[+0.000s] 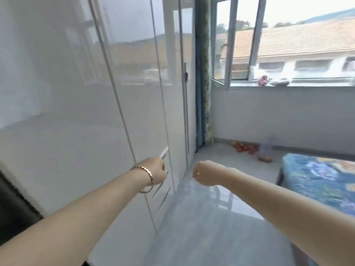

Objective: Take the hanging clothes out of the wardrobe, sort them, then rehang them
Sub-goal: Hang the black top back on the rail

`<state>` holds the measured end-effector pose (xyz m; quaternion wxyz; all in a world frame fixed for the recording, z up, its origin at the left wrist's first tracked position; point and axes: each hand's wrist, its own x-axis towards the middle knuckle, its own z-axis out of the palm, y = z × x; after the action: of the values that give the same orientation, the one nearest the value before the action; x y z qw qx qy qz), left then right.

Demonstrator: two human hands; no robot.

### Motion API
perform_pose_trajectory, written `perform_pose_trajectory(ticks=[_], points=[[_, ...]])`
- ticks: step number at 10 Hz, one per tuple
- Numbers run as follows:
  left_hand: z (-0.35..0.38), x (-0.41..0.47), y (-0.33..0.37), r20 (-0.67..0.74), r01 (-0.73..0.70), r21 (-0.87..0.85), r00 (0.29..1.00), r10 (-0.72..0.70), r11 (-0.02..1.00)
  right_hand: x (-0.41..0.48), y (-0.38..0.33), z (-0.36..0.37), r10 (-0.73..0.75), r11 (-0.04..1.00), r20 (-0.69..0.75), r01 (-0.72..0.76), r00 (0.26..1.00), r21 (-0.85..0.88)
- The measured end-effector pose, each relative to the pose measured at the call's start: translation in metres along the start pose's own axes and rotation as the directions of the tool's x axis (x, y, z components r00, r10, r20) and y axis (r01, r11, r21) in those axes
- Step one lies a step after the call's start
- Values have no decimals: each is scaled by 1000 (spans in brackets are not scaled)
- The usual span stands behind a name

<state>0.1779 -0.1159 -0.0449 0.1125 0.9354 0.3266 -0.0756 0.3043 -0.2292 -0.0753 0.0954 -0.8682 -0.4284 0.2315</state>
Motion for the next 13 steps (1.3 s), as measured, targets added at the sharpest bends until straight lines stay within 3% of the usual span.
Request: perform_pose_trajectory(ticks=[1, 3, 4, 5, 6, 7, 8, 9, 11, 13], points=[[49, 24, 112, 39, -198, 52, 980, 196, 979, -44, 128, 15, 174, 983, -45, -176, 984, -46], [174, 27, 355, 150, -502, 69, 860, 488, 862, -165, 382, 57, 498, 860, -2, -494, 867, 127], [241, 9, 464, 222, -622, 82, 773, 595, 778, -239, 493, 88, 651, 725, 46, -638, 758, 261], [303, -7, 561, 296, -696, 44, 695, 656, 717, -315, 580, 121, 809, 538, 11, -747, 588, 391], [363, -22, 635, 363, -757, 25, 615, 700, 652, -374, 650, 160, 919, 310, 81, -834, 385, 456], [421, -35, 699, 425, -816, 28, 533, 732, 578, -415, 708, 195, 967, 120, 145, -876, 210, 468], [476, -42, 745, 477, -851, 28, 473, 741, 525, -449, 776, 249, 967, -36, 234, -853, 102, 521], [534, -40, 780, 522, -856, 42, 458, 719, 515, -465, 831, 291, 961, -132, 277, -851, 17, 509], [619, -29, 833, 568, -866, 58, 438, 697, 496, -476, 934, 359, 921, -223, 386, -868, -40, 443], [668, -9, 856, 578, -862, 77, 449, 682, 502, -475, 996, 406, 903, -347, 420, -738, -96, 579]])
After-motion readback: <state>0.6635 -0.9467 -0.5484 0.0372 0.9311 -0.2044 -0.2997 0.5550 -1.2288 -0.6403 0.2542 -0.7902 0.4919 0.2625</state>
